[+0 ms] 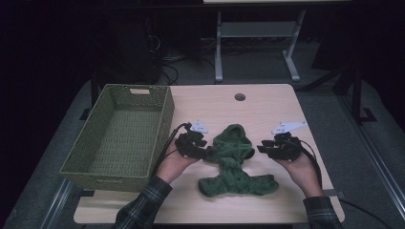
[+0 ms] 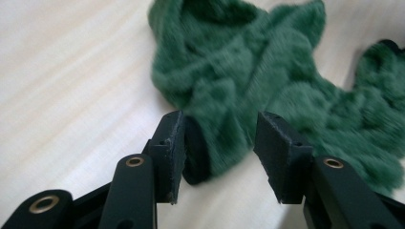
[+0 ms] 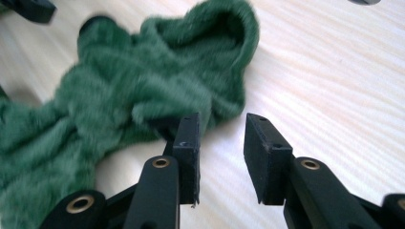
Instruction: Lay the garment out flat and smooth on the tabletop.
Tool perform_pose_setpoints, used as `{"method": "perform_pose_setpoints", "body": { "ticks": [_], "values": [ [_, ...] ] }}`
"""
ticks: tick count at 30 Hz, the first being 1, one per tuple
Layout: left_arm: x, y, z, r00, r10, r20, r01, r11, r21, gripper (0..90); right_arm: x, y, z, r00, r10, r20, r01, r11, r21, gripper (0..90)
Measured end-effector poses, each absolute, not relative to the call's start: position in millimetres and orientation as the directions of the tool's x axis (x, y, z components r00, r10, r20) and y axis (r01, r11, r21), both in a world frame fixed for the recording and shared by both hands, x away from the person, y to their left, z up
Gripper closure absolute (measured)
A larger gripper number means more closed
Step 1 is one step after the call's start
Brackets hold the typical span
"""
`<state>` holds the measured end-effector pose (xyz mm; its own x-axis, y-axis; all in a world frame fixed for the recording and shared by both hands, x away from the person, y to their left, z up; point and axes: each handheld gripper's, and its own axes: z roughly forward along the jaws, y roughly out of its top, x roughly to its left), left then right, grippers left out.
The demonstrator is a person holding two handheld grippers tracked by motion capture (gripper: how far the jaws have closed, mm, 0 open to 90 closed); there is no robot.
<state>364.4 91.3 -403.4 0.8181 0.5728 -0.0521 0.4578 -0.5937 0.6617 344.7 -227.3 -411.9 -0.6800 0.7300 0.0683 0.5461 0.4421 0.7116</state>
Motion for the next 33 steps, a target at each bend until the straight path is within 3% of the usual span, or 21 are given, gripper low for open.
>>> {"method": "perform_pose_setpoints", "body": {
  "ticks": [7,21,24,26,27,33],
  "values": [
    [398.5,84.5,-405.4,0.819,0.573,-0.018,0.438,-0.605,0.665,55.0,373.2,-218.4,-418.0,-0.663,0.739,0.118,0.591,0.42,0.689,66.0],
    [438.8,50.8,-437.7,0.828,0.557,-0.068,0.469,-0.621,0.628,53.1,410.2,-199.5,-443.3,-0.653,0.732,0.193,0.655,0.419,0.628,66.3],
    [440.7,47.6,-444.3,0.833,0.548,-0.073,0.474,-0.64,0.604,61.6,413.6,-196.8,-451.7,-0.654,0.733,0.186,0.664,0.439,0.605,70.8],
    [440.2,46.8,-445.3,0.832,0.551,-0.061,0.473,-0.649,0.596,79.4,414.6,-197.0,-454.6,-0.659,0.731,0.177,0.658,0.447,0.606,81.5],
    [440.5,46.8,-446.0,0.829,0.556,-0.065,0.48,-0.647,0.593,84.1,414.5,-197.4,-454.5,-0.66,0.733,0.165,0.654,0.452,0.606,83.9],
    [438.0,48.8,-438.0,0.824,0.564,-0.059,0.468,-0.616,0.633,87.9,413.0,-209.7,-441.5,-0.639,0.761,0.109,0.638,0.446,0.628,87.2]
  ]
}}
